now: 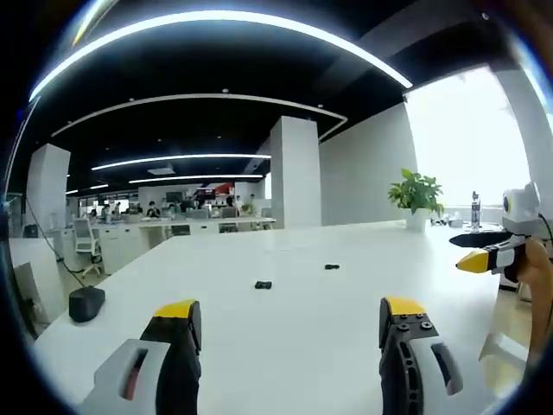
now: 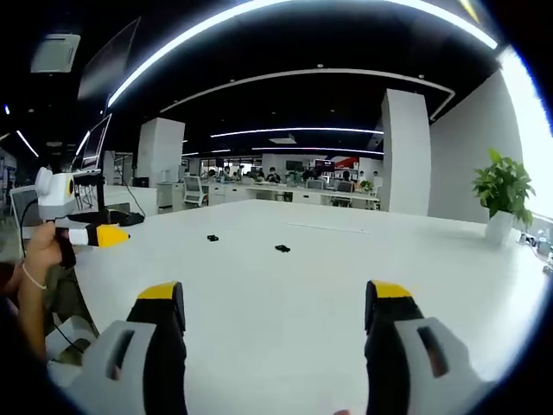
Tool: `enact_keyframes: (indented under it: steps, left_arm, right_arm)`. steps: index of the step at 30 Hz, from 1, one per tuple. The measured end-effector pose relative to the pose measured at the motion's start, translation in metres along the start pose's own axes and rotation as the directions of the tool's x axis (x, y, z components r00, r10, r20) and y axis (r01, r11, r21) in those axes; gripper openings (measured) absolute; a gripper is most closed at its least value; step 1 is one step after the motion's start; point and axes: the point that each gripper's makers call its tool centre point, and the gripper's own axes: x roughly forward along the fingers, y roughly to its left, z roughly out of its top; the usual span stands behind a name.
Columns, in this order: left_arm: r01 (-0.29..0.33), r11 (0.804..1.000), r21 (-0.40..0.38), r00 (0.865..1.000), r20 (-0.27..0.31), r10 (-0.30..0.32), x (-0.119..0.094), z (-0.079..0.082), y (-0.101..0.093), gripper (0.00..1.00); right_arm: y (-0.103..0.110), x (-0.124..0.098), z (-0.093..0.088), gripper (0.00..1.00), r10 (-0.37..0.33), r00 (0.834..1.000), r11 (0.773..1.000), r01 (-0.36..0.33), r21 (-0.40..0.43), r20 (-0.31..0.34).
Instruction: Snap the two parts of the plastic buckle together until the buckle closes and remains connected.
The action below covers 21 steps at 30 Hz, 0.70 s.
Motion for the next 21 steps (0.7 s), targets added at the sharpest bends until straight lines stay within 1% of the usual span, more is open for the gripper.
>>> enact_keyframes:
  steps: [5, 9, 12, 16, 17, 21]
  left_arm:
    - [0.002, 1.0, 0.006, 1.0, -0.008, -0.002, 0.005, 0.001, -0.001, 0.85]
    - [0.013, 0.999, 0.033, 1.0, 0.017, -0.014, 0.014, 0.008, -0.002, 0.83]
    - [0.008, 0.999, 0.039, 1.0, 0.023, -0.009, 0.023, 0.009, 0.003, 0.8]
    - [-0.01, 0.999, 0.034, 0.999, 0.034, 0.009, 0.031, 0.013, 0.012, 0.8]
    - [-0.008, 0.999, 0.033, 0.999, 0.035, 0.007, 0.032, 0.014, 0.013, 0.8]
    - [0.029, 0.999, 0.023, 0.999, 0.033, -0.029, 0.038, 0.018, 0.011, 0.8]
  right_arm:
    - [0.001, 0.003, -0.001, 0.86, 0.006, 1.0, 1.0, -0.006, -0.002, -0.005]
    - [0.002, 0.005, -0.002, 0.86, 0.017, 1.0, 1.0, -0.017, 0.008, 0.0]
    - [0.002, 0.005, -0.001, 0.86, 0.017, 1.0, 1.0, -0.017, 0.006, 0.0]
    - [-0.002, 0.004, 0.001, 0.86, 0.005, 1.0, 1.0, -0.005, 0.017, 0.015]
    - [-0.002, 0.004, 0.001, 0.85, 0.004, 1.0, 1.0, -0.004, 0.018, 0.016]
    - [-0.003, 0.005, 0.0, 0.85, 0.003, 1.0, 1.0, -0.003, 0.018, 0.01]
